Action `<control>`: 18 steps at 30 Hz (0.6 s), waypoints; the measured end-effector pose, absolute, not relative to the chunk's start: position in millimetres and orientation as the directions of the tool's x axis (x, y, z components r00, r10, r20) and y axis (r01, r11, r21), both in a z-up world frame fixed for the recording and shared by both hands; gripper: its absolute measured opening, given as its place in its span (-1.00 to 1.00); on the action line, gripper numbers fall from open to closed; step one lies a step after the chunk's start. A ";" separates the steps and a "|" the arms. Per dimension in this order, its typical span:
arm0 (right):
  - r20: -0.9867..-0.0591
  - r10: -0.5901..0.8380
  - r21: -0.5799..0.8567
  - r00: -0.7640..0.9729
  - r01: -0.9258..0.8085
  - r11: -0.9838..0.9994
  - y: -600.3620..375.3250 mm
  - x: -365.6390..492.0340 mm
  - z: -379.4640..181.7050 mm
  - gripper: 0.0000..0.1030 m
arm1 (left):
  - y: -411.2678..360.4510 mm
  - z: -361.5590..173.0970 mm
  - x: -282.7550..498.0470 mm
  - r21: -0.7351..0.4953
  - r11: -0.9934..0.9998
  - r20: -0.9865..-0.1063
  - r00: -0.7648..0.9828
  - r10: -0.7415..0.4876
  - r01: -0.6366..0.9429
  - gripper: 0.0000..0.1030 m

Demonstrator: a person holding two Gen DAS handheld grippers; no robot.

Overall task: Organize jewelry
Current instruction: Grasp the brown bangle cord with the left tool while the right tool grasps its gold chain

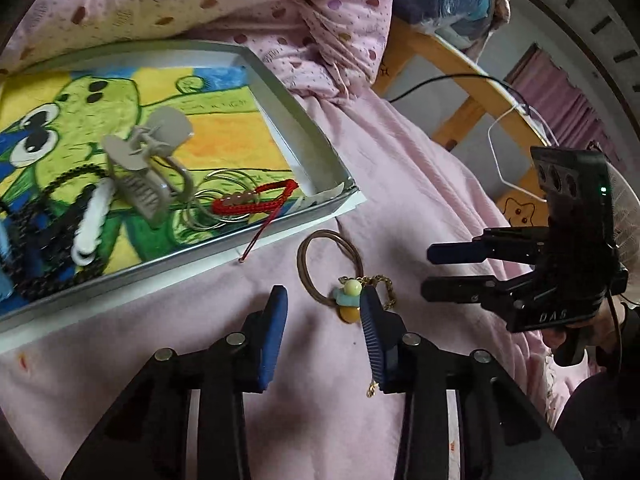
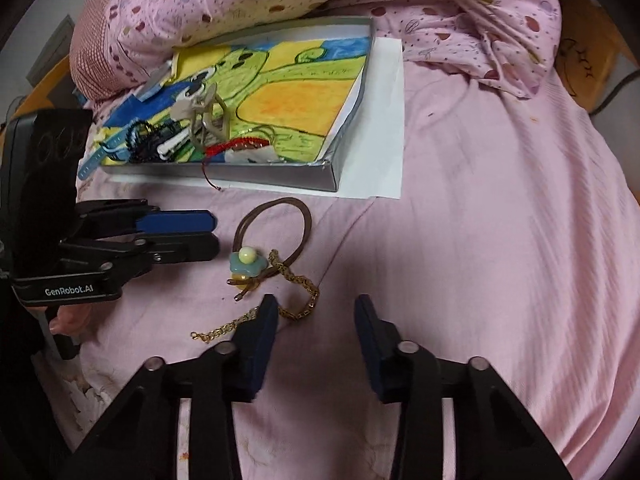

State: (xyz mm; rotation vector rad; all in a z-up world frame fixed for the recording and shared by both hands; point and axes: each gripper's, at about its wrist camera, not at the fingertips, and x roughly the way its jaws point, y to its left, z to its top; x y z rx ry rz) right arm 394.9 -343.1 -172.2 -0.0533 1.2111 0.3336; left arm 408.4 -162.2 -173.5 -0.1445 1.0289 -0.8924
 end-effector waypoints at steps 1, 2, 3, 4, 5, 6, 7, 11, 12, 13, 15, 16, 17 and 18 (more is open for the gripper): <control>-0.927 0.219 0.134 0.303 -0.278 0.951 -342.4 396.3 -174.9 -0.38 | -165.4 -175.9 411.6 -0.496 0.654 -0.689 0.200 -0.697 0.571 -0.49; -0.930 0.217 0.133 0.297 -0.278 0.951 -342.0 397.4 -176.9 -0.40 | -168.4 -179.0 415.0 -0.499 0.662 -0.702 0.187 -0.688 0.559 -0.49; -0.932 0.213 0.130 0.293 -0.279 0.951 -340.9 398.3 -178.8 -0.45 | -170.6 -181.6 418.1 -0.505 0.665 -0.710 0.173 -0.682 0.550 -0.49; -0.934 0.209 0.125 0.290 -0.282 0.951 -339.9 398.9 -180.3 -0.46 | -172.5 -185.1 421.7 -0.512 0.673 -0.721 0.158 -0.674 0.535 -0.49; -0.937 0.202 0.118 0.286 -0.285 0.951 -338.2 399.7 -182.0 -0.46 | -173.9 -188.1 425.0 -0.516 0.679 -0.731 0.145 -0.667 0.522 -0.49; -0.939 0.195 0.111 0.283 -0.288 0.951 -336.5 400.3 -183.5 -0.46 | -174.4 -189.6 427.9 -0.523 0.681 -0.735 0.135 -0.665 0.513 -0.49; -0.941 0.190 0.106 0.281 -0.288 0.952 -335.3 400.2 -185.1 -0.47 | -173.7 -189.9 430.7 -0.534 0.679 -0.731 0.127 -0.670 0.504 -0.49; -0.946 0.175 0.093 0.273 -0.288 0.953 -332.6 401.3 -188.6 -0.46 | -172.2 -190.7 440.2 -0.556 0.681 -0.733 0.105 -0.672 0.476 -0.49; -0.946 0.173 0.090 0.274 -0.289 0.953 -332.3 401.0 -188.7 -0.46 | -171.9 -190.4 441.1 -0.554 0.682 -0.735 0.103 -0.670 0.477 -0.49; -0.946 0.170 0.087 0.274 -0.292 0.952 -332.2 400.1 -188.8 -0.46 | -172.7 -189.8 441.9 -0.545 0.684 -0.740 0.106 -0.664 0.485 -0.49; -0.948 0.166 0.083 0.270 -0.295 0.952 -332.3 398.7 -189.8 -0.46 | -177.1 -188.7 442.7 -0.526 0.690 -0.749 0.114 -0.653 0.497 -0.49; -0.949 0.163 0.080 0.270 -0.297 0.952 -330.3 398.8 -190.8 -0.46 | -179.9 -188.8 443.1 -0.517 0.693 -0.753 0.118 -0.648 0.502 -0.49; -0.949 0.162 0.077 0.270 -0.298 0.951 -330.4 398.4 -190.9 -0.46 | -183.3 -189.0 444.3 -0.506 0.695 -0.757 0.123 -0.642 0.510 -0.49; -0.950 0.161 0.077 0.269 -0.298 0.952 -330.6 398.4 -191.2 -0.46 | -186.9 -189.4 445.0 -0.496 0.697 -0.761 0.127 -0.636 0.518 -0.49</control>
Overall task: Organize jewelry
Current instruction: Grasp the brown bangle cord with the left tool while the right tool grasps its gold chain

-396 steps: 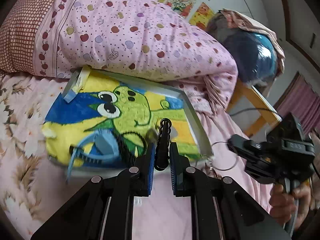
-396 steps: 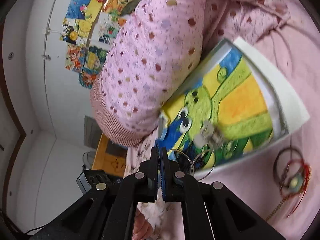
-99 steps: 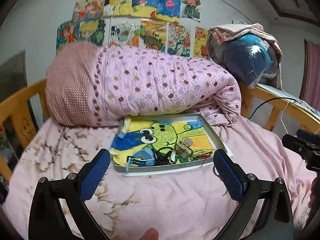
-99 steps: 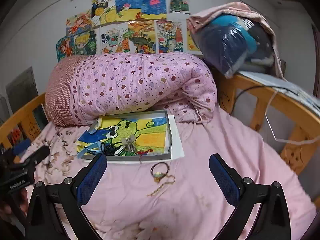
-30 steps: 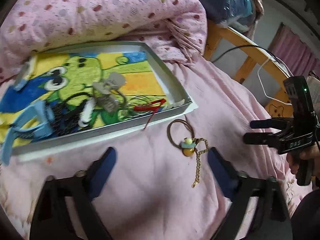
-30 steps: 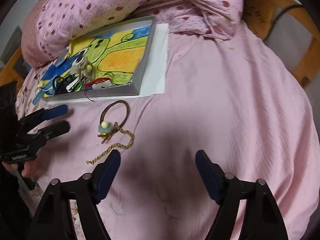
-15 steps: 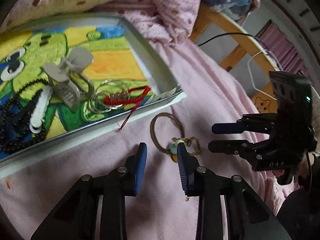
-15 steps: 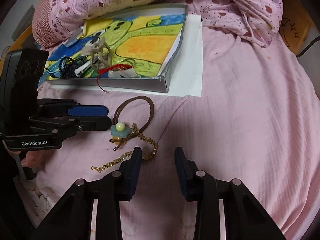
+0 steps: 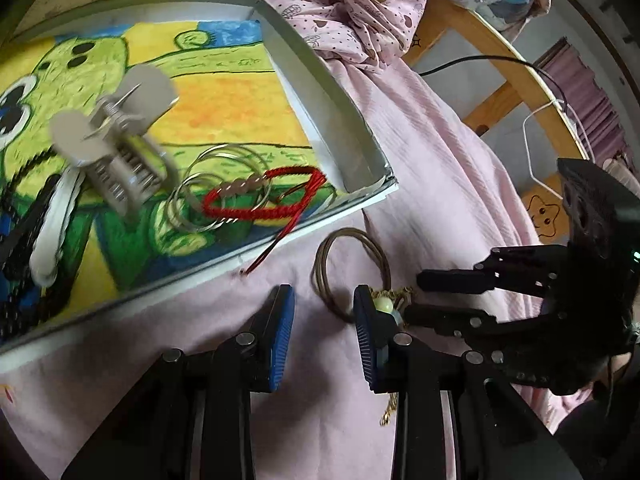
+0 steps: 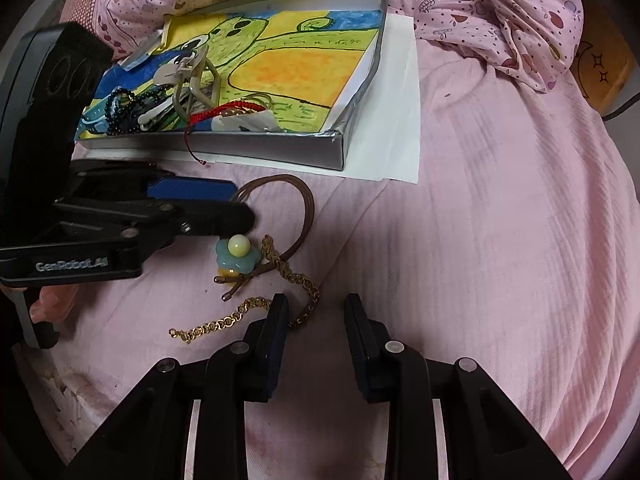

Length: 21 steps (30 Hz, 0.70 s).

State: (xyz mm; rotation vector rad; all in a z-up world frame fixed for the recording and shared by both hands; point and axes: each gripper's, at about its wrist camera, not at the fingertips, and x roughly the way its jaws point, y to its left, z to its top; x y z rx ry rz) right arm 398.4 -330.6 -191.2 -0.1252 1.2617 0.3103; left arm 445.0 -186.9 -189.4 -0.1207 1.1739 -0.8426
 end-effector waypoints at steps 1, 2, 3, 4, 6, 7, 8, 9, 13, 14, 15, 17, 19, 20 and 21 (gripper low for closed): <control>-0.950 0.160 0.077 0.268 -0.296 0.952 -330.2 398.6 -191.9 -0.46 | -190.1 -190.0 445.3 -0.489 0.697 -0.763 0.129 -0.633 0.524 -0.50; -0.950 0.158 0.075 0.268 -0.295 0.953 -329.5 399.6 -192.8 -0.46 | -193.0 -190.5 445.8 -0.479 0.698 -0.767 0.133 -0.628 0.532 -0.52; -0.950 0.156 0.074 0.269 -0.294 0.953 -328.6 400.8 -193.2 -0.47 | -195.2 -191.4 445.7 -0.468 0.701 -0.770 0.139 -0.622 0.538 -0.61; -0.951 0.152 0.070 0.271 -0.292 0.954 -327.5 401.9 -193.5 -0.47 | -196.8 -192.2 445.0 -0.446 0.710 -0.779 0.154 -0.608 0.545 -0.67; -0.951 0.139 0.053 0.275 -0.297 0.954 -323.4 403.8 -194.3 -0.47 | -196.7 -193.9 443.8 -0.433 0.714 -0.782 0.165 -0.601 0.550 -0.80; -0.953 0.127 0.040 0.276 -0.301 0.953 -321.3 404.1 -194.3 -0.49 | -196.4 -194.6 444.3 -0.433 0.716 -0.783 0.166 -0.600 0.547 -0.83; -0.955 0.116 0.029 0.274 -0.303 0.953 -319.3 404.6 -194.3 -0.50 | -195.9 -195.4 444.5 -0.430 0.720 -0.785 0.169 -0.596 0.544 -0.92; -0.956 0.112 0.026 0.271 -0.301 0.953 -318.1 405.7 -194.1 -0.53 | -195.1 -195.8 443.7 -0.425 0.723 -0.787 0.171 -0.592 0.545 -0.95; -0.962 0.145 0.076 0.230 -0.284 0.956 -315.1 409.8 -196.5 -0.83 | -194.7 -192.6 437.5 -0.402 0.731 -0.799 0.179 -0.574 0.552 -0.99; -0.964 0.152 0.087 0.220 -0.279 0.956 -313.1 410.5 -198.0 -0.83 | -191.4 -191.5 433.6 -0.392 0.733 -0.804 0.180 -0.567 0.557 -0.99; -0.963 0.154 0.088 0.222 -0.279 0.956 -310.2 411.3 -198.1 -0.85 | -191.4 -190.3 430.9 -0.379 0.734 -0.811 0.181 -0.557 0.563 -0.99; -0.960 0.156 0.088 0.232 -0.280 0.956 -308.0 411.0 -195.7 -0.89 | -188.3 -188.6 425.7 -0.363 0.740 -0.822 0.180 -0.541 0.566 -0.99; -0.955 0.160 0.089 0.250 -0.272 0.958 -304.1 409.6 -190.5 -0.90 | -183.0 -187.3 422.5 -0.362 0.750 -0.828 0.179 -0.531 0.554 -0.99; -0.951 0.164 0.090 0.262 -0.271 0.958 -302.6 408.8 -186.7 -0.91 | -179.3 -186.2 420.7 -0.362 0.757 -0.831 0.179 -0.527 0.544 -0.99; -0.945 0.166 0.088 0.281 -0.271 0.958 -300.5 407.5 -181.1 -0.91 | -175.4 -184.8 418.5 -0.363 0.764 -0.833 0.182 -0.522 0.533 -0.99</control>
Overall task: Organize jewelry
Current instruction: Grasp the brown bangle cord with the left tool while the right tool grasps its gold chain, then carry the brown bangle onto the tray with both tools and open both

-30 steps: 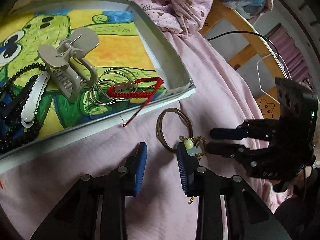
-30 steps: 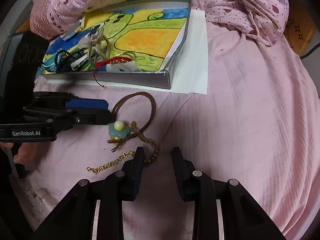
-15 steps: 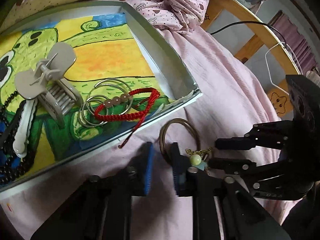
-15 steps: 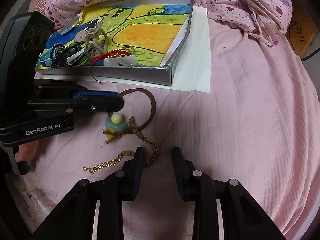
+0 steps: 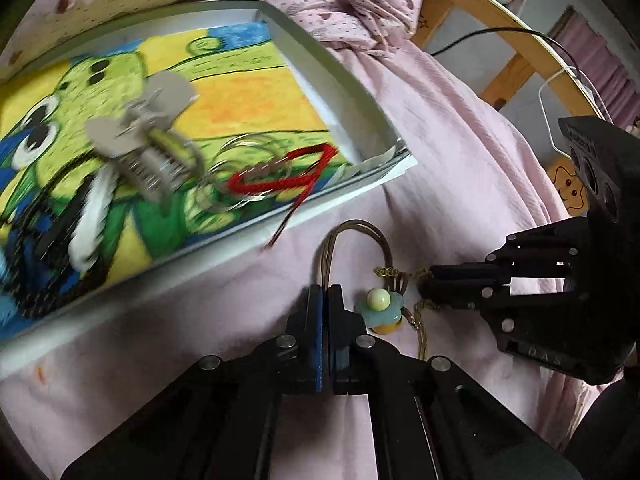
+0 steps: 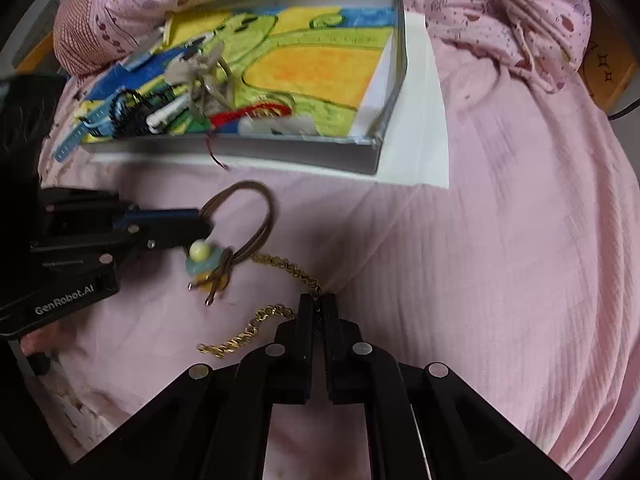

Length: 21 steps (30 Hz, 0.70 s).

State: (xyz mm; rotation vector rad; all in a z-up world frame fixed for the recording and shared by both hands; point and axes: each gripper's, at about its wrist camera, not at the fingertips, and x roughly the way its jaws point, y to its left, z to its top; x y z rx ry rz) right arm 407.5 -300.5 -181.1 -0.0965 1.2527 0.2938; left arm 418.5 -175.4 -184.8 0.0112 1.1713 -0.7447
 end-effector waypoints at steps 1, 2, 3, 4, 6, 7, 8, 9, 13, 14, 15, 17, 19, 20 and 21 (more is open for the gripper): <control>-0.941 0.166 0.084 0.294 -0.271 0.959 -296.0 408.5 -178.0 -0.92 | -170.6 -183.3 415.9 -0.362 0.774 -0.835 0.189 -0.517 0.519 -0.99; -0.935 0.164 0.078 0.315 -0.270 0.960 -293.8 407.6 -172.0 -0.92 | -166.2 -182.2 413.8 -0.364 0.782 -0.835 0.195 -0.515 0.506 -0.99; -0.929 0.158 0.068 0.334 -0.267 0.961 -292.7 406.8 -166.7 -0.92 | -163.5 -181.2 412.8 -0.365 0.787 -0.835 0.199 -0.513 0.497 -0.99; -0.926 0.154 0.061 0.345 -0.264 0.963 -292.0 406.0 -163.6 -0.92 | -160.0 -179.7 412.0 -0.364 0.795 -0.835 0.207 -0.509 0.486 -0.99; -0.917 0.136 0.041 0.376 -0.249 0.968 -290.3 404.2 -155.3 -0.92 | -153.2 -173.5 410.3 -0.358 0.811 -0.835 0.229 -0.500 0.462 -0.99; -0.912 0.129 0.034 0.389 -0.243 0.969 -289.4 403.1 -152.3 -0.93 | -150.6 -168.6 409.3 -0.359 0.815 -0.831 0.241 -0.501 0.455 -0.99; -0.907 0.125 0.029 0.403 -0.236 0.971 -289.3 401.8 -148.0 -0.93 | -146.9 -163.1 407.0 -0.359 0.817 -0.825 0.255 -0.504 0.451 -0.99; -0.899 0.127 0.031 0.420 -0.226 0.974 -289.5 399.8 -142.3 -0.93 | -144.0 -157.9 405.3 -0.358 0.820 -0.820 0.270 -0.505 0.447 -0.99; -0.868 0.134 0.042 0.479 -0.197 0.980 -293.8 385.8 -122.2 -0.93 | -130.3 -135.3 395.2 -0.345 0.832 -0.796 0.335 -0.505 0.434 -0.99; -0.858 0.137 0.045 0.494 -0.195 0.980 -291.5 385.5 -117.6 -0.93 | -127.9 -131.1 392.7 -0.344 0.835 -0.790 0.348 -0.504 0.429 -0.99; -0.849 0.140 0.045 0.509 -0.195 0.980 -292.6 382.4 -112.3 -0.93 | -123.6 -125.5 390.1 -0.344 0.839 -0.783 0.363 -0.504 0.422 -0.99; -0.820 0.144 0.037 0.554 -0.200 0.979 -288.0 382.7 -100.4 -0.93 | -119.2 -116.8 388.0 -0.345 0.842 -0.773 0.384 -0.505 0.414 -0.99; -0.781 0.152 0.030 0.606 -0.207 0.978 -282.1 386.2 -88.2 -0.93 | -113.7 -107.3 387.8 -0.349 0.844 -0.758 0.407 -0.510 0.408 -0.99; -0.758 0.160 0.032 0.632 -0.209 0.977 -279.3 388.2 -82.5 -0.93 | -111.6 -101.8 389.2 -0.353 0.843 -0.746 0.421 -0.515 0.405 -0.99; -0.730 0.172 0.039 0.661 -0.211 0.977 -276.2 390.8 -76.3 -0.93 | -108.7 -96.4 390.8 -0.355 0.844 -0.736 0.437 -0.518 0.403 -0.99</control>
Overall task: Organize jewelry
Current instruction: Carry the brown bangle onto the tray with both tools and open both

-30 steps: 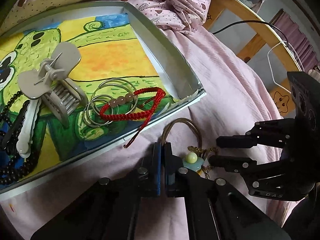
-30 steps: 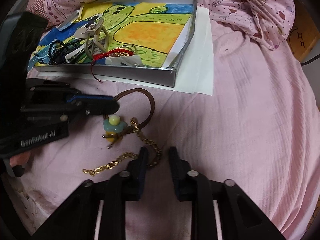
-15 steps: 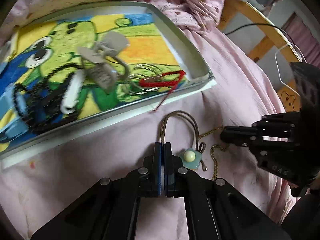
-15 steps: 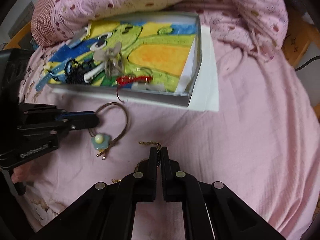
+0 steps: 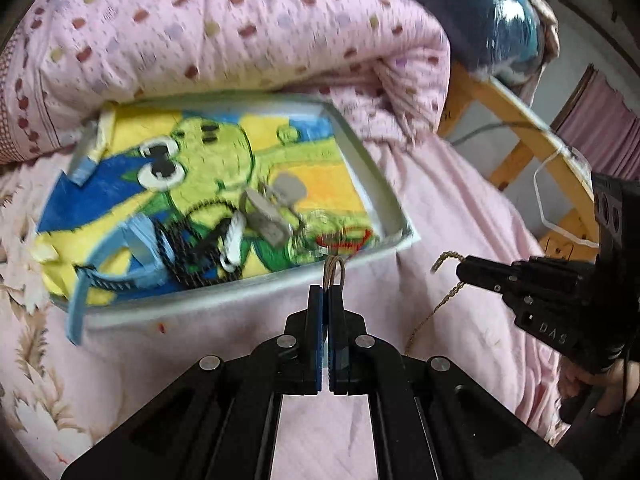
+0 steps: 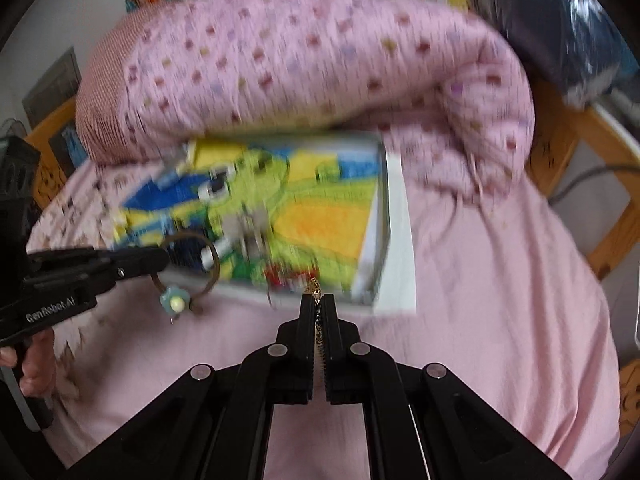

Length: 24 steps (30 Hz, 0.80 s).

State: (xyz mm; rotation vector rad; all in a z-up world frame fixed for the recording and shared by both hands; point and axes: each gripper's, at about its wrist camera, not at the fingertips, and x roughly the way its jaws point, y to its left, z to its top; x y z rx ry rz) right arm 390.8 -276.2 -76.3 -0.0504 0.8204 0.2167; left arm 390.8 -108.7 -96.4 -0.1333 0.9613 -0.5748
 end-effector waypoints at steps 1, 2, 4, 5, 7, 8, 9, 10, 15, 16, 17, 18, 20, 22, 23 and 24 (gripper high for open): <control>-0.708 0.182 0.046 0.683 -0.212 0.976 -273.2 392.0 -71.9 -0.93 | -106.1 -91.3 392.9 -0.357 0.845 -0.727 0.449 -0.519 0.400 -0.99; -0.680 0.195 0.056 0.707 -0.215 0.975 -270.4 394.2 -67.4 -0.93 | -102.5 -86.4 394.7 -0.361 0.845 -0.715 0.465 -0.522 0.394 -0.99; -0.627 0.223 0.081 0.746 -0.223 0.972 -267.0 398.1 -59.1 -0.93 | -96.1 -80.2 400.1 -0.366 0.849 -0.693 0.497 -0.522 0.381 -0.99; -0.597 0.236 0.090 0.767 -0.229 0.969 -264.7 400.7 -54.0 -0.93 | -93.4 -78.3 404.0 -0.362 0.855 -0.684 0.517 -0.515 0.372 -0.99; -0.545 0.260 0.110 0.797 -0.239 0.965 -261.7 405.2 -45.2 -0.93 | -85.1 -77.5 409.6 -0.362 0.864 -0.670 0.547 -0.502 0.349 -0.99; -0.531 0.270 0.122 0.803 -0.243 0.962 -260.7 407.9 -43.2 -0.93 | -79.3 -78.6 412.4 -0.370 0.866 -0.664 0.557 -0.500 0.337 -0.99; -0.525 0.280 0.133 0.804 -0.247 0.960 -259.5 412.2 -43.5 -0.93 | -73.7 -80.9 417.1 -0.387 0.866 -0.654 0.567 -0.500 0.317 -0.99; -0.528 0.283 0.138 0.800 -0.248 0.959 -258.1 415.2 -45.1 -0.93 | -68.9 -82.4 420.2 -0.401 0.865 -0.648 0.574 -0.501 0.302 -0.99; -0.610 0.278 0.162 0.742 -0.227 0.960 -252.5 436.2 -82.5 -0.93 | -53.3 -96.4 439.5 -0.444 0.864 -0.645 0.585 -0.492 0.237 -0.99; -0.628 0.276 0.171 0.728 -0.218 0.961 -252.7 438.9 -91.6 -0.93 | -52.0 -100.7 443.1 -0.449 0.864 -0.650 0.580 -0.491 0.227 -0.99; -0.643 0.273 0.177 0.715 -0.207 0.962 -253.0 441.8 -98.9 -0.93 | -51.0 -105.5 446.3 -0.453 0.865 -0.657 0.576 -0.487 0.215 -0.99; -0.660 0.266 0.179 0.702 -0.198 0.964 -253.0 444.4 -106.5 -0.93 | -50.0 -108.6 448.5 -0.455 0.866 -0.662 0.571 -0.486 0.208 -0.99; -0.679 0.262 0.179 0.685 -0.192 0.965 -252.5 446.2 -117.1 -0.93 | -50.0 -117.0 453.7 -0.458 0.867 -0.677 0.556 -0.482 0.195 -0.99; -0.699 0.256 0.176 0.668 -0.186 0.967 -252.1 447.7 -125.6 -0.93 | -50.9 -123.4 456.1 -0.460 0.867 -0.686 0.544 -0.483 0.191 -0.99; -0.705 0.255 0.176 0.661 -0.186 0.967 -251.8 447.7 -128.5 -0.93 | -52.0 -126.6 456.8 -0.456 0.869 -0.692 0.538 -0.482 0.193 -0.99; -0.713 0.254 0.175 0.653 -0.185 0.967 -251.4 448.0 -131.9 -0.93 | -53.3 -129.1 457.1 -0.450 0.872 -0.697 0.533 -0.479 0.195 -0.99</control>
